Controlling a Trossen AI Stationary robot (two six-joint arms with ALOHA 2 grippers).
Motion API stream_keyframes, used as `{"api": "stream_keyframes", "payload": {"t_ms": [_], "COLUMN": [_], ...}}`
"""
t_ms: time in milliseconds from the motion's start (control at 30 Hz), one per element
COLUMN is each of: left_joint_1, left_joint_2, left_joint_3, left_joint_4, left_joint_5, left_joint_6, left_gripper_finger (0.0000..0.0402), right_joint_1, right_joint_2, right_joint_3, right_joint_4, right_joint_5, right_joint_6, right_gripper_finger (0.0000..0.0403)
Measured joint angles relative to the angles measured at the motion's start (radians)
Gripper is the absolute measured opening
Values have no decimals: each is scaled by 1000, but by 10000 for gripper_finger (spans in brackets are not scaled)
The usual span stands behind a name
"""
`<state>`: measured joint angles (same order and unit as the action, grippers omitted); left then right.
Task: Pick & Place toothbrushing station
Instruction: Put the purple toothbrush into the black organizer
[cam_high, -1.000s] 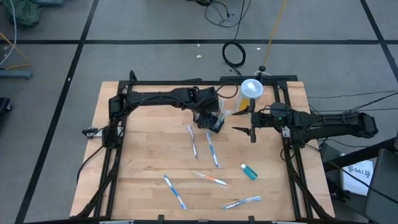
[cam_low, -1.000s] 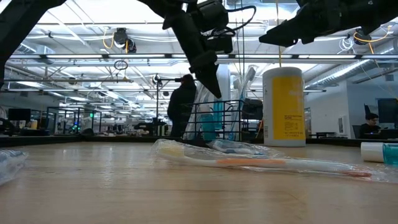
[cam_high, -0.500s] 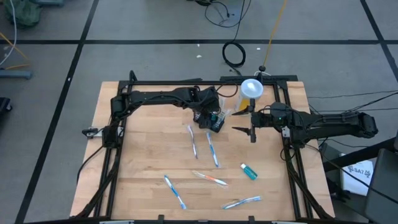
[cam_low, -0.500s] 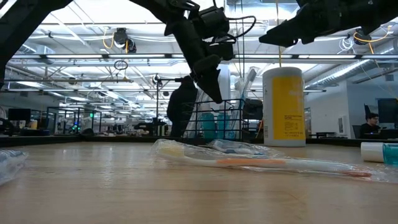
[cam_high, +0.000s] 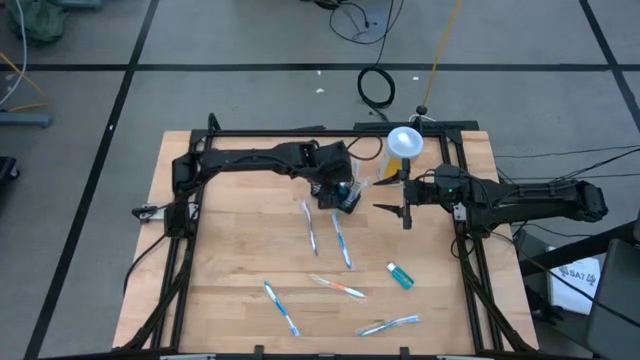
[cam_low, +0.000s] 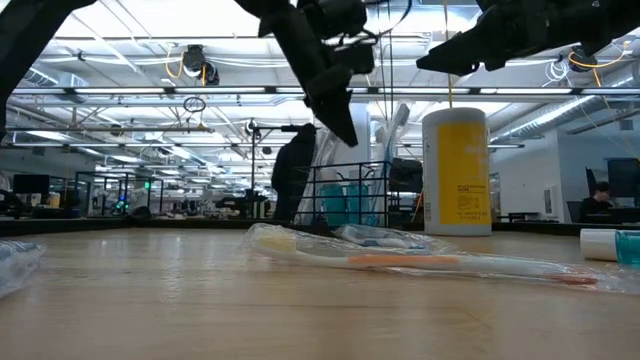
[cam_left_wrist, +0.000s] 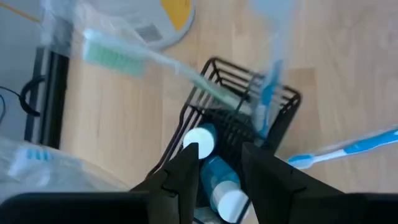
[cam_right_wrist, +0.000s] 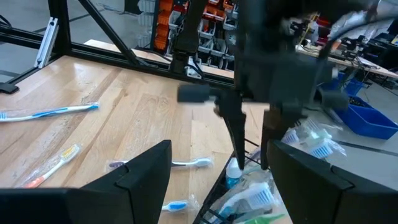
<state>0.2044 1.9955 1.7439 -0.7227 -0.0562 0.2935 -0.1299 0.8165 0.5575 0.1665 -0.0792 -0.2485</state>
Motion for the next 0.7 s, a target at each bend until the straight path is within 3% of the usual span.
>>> {"api": "stream_keyframes", "payload": {"t_ms": [167,700], "left_joint_1": [-37,-121], "left_joint_2": [-43,-52], "left_joint_3": [0,0], "left_joint_4": [-28,-127], "left_joint_5": [-47,-58], "left_joint_6": [2,-53], "left_gripper_finger": [129,129], "right_joint_1": [0,0], "right_joint_2": [0,0], "right_joint_3": [0,0], "right_joint_4": [0,-5], "right_joint_5": [0,0], "right_joint_6": [0,1], "right_gripper_finger": [256,256]}}
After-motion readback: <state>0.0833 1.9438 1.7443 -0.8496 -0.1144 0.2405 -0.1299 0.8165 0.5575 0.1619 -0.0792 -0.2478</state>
